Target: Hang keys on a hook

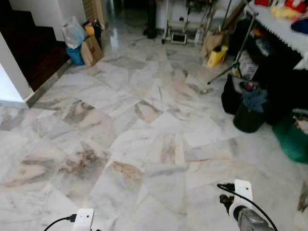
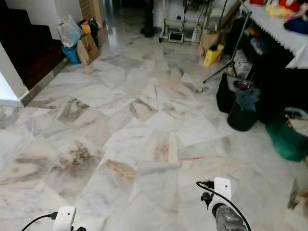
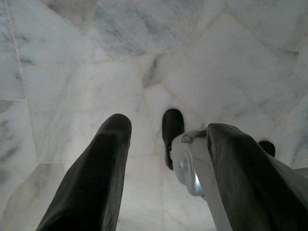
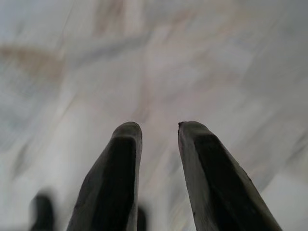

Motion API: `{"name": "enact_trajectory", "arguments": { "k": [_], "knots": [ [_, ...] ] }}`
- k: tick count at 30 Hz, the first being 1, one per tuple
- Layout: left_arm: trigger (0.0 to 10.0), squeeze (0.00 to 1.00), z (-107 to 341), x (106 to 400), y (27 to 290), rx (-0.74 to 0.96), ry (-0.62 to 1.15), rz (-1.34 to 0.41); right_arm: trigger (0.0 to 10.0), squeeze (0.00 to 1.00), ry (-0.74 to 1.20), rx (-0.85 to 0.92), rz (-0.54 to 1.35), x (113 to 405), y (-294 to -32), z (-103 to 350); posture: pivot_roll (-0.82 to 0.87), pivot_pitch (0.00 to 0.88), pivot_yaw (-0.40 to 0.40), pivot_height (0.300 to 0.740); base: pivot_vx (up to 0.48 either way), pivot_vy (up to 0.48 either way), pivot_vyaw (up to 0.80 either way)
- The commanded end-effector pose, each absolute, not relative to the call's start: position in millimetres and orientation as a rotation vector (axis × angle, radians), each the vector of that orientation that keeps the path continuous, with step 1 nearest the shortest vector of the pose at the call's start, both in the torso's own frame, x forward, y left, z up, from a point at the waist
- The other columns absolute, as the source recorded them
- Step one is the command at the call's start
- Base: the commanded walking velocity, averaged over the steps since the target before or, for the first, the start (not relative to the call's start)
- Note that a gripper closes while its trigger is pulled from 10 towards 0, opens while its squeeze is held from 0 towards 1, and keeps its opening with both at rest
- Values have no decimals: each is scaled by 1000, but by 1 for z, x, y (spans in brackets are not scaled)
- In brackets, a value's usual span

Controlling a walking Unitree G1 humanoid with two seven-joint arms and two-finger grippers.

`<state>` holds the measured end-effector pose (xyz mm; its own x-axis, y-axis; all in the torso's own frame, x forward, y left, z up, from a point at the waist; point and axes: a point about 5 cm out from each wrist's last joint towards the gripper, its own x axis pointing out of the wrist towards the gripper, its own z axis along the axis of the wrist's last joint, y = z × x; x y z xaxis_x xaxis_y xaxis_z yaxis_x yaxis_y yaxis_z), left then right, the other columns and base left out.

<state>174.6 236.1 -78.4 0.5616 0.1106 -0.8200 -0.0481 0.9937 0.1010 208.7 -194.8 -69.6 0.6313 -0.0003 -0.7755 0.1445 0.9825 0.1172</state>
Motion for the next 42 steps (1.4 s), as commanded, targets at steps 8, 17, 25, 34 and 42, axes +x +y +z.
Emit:
{"name": "enact_trajectory", "arguments": {
  "k": [8, 17, 25, 34, 42],
  "knots": [
    [10000, 0, -79, 176, 233, 95, 974, 82, 10000, 0, 966, 205, -86, 191, -187, -81, 116, 0, -69, 740, 0, 0, 0],
    [10000, 0, -79, 177, 232, 112, 976, 71, 10000, 0, 989, 208, -89, 186, -187, -83, 115, 0, -64, 740, 0, 0, -736],
    [10000, 0, -82, 172, 228, 154, 998, 37, 10000, 0, 997, 204, -91, 187, -187, -83, 101, 0, -49, 740, 0, 0, -757],
    [10000, 0, -81, 173, 228, 156, 1000, 38, 10000, 0, 998, 182, -75, 188, -185, -83, 111, 0, -49, 740, 0, -205, -756],
    [10000, 0, -83, 170, 226, 190, 1014, 6, 10000, 0, 999, 187, -83, 187, -186, -83, 94, 0, -38, 740, 0, 0, -757]
  ]
}}
